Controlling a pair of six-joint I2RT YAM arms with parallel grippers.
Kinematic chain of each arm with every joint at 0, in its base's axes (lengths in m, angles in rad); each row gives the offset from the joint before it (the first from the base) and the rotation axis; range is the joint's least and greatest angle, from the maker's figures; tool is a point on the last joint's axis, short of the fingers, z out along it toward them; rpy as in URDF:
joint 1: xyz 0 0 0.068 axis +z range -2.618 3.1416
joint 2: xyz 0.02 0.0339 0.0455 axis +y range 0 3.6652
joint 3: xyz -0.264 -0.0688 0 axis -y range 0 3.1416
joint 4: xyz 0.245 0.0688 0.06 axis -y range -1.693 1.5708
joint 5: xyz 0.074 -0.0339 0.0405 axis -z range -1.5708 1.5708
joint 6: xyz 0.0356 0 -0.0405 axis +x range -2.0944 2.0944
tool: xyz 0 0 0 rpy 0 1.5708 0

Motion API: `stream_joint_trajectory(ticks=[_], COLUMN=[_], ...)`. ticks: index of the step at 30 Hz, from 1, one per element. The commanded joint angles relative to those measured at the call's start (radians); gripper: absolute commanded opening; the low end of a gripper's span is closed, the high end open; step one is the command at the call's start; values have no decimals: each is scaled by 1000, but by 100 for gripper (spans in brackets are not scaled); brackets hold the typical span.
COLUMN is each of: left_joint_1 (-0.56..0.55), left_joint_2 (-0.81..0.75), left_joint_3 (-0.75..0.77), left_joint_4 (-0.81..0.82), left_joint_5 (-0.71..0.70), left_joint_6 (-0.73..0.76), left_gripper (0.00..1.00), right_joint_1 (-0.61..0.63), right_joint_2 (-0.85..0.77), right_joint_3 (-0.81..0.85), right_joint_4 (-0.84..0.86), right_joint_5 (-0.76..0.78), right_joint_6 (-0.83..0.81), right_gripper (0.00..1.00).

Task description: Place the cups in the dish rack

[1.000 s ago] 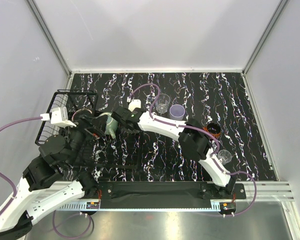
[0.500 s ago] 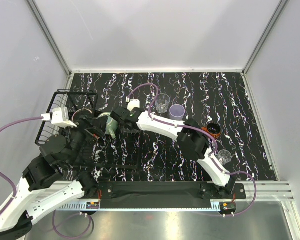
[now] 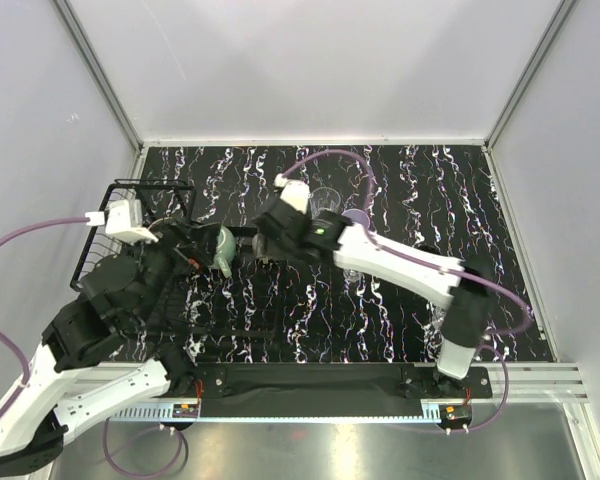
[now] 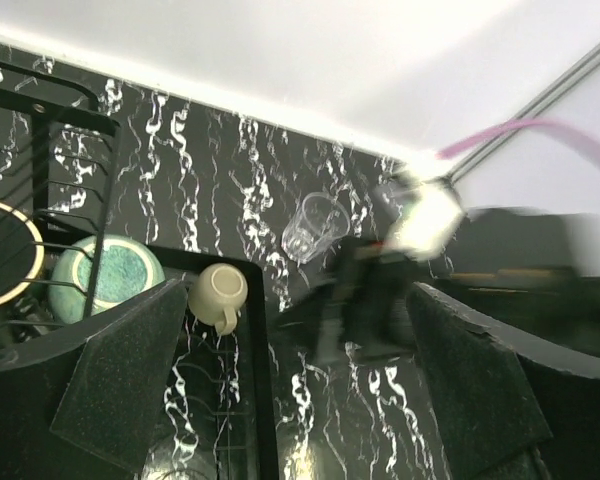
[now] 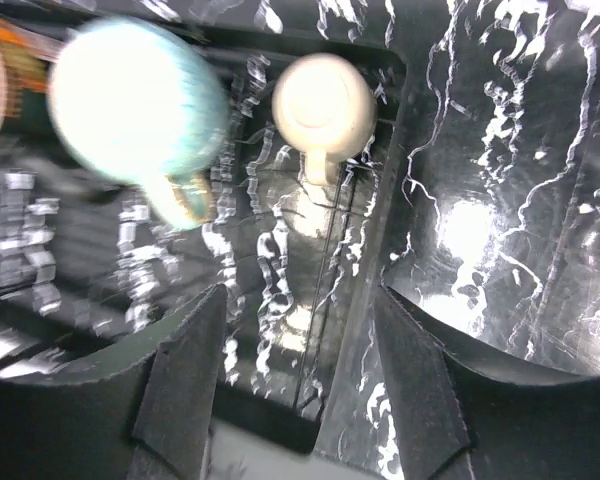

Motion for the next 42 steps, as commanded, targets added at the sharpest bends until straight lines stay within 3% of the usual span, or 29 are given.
stream_joint_trajectory(ticks=[1,6,12,21,29,42], left_joint_1=[-4,-4,-4,-4,-4,-4], left_joint_2=[70,188,284,282,201,193], left_joint_3=[55,95,88,38,-61,-80], left_joint_4=[-32,-87,-129,-84,-15,11], left_joint_5=[52,157,252,387,448,511], left_joint_6=[-14,-52,-115,-184,-206,-189], left_gripper=[99,99,99,99,99,99], right_joint_1=[6,5,0,-70,-152,-213], right_joint_2=[-181,-382,-465,-355,-260,-134], right_joint_3=[-114,-313,-461,-523,-520,-509], right_joint_4=[38,-16,-134,-79,51,133], right_joint_5=[21,100,160,274,219,144], right_joint_6=[-20,35,74,-67,-176,-216], right_gripper=[68,75,75,70,66,50])
